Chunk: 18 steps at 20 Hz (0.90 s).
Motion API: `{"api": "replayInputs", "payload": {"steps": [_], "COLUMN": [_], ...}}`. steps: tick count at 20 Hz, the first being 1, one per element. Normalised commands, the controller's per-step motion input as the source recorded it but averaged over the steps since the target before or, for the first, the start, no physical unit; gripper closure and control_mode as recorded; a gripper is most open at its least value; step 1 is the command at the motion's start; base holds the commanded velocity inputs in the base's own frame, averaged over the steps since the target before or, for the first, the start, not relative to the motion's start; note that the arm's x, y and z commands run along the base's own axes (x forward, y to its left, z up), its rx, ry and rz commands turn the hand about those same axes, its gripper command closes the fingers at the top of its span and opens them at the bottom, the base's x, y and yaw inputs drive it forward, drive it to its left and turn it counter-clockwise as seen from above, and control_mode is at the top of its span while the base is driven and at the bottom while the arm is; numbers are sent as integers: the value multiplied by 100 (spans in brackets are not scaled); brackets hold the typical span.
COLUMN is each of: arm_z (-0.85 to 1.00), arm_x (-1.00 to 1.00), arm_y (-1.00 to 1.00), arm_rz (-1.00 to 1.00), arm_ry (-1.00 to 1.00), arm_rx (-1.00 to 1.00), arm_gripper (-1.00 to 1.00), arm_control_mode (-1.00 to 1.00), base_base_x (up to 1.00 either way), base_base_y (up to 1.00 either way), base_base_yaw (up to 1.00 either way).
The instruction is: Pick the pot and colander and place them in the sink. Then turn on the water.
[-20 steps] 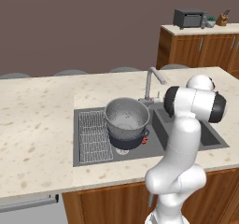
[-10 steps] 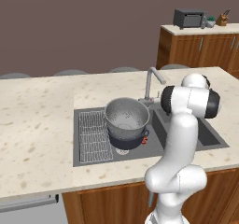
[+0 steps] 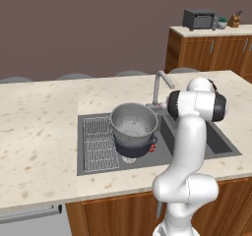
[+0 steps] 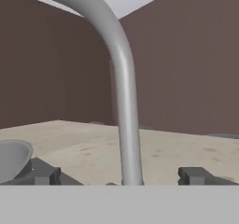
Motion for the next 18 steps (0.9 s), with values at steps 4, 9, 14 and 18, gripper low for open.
{"api": "replayInputs", "payload": {"steps": [4, 9, 14, 18], "arm_z": [-17, -20, -18, -14], "arm_x": [25, 20, 19, 21], "arm_y": [0, 0, 0, 0], "arm_rz": [0, 0, 0, 0], "arm_ry": [0, 0, 0, 0], "arm_rx": [0, 0, 0, 0], "arm_gripper": [-100, -100, -100, -100], "arm_control_mode": [-100, -100, -100, -100], "base_base_x": [0, 0, 0, 0], "base_base_y": [0, 0, 0, 0], "base_base_yaw": [0, 0, 0, 0]}}
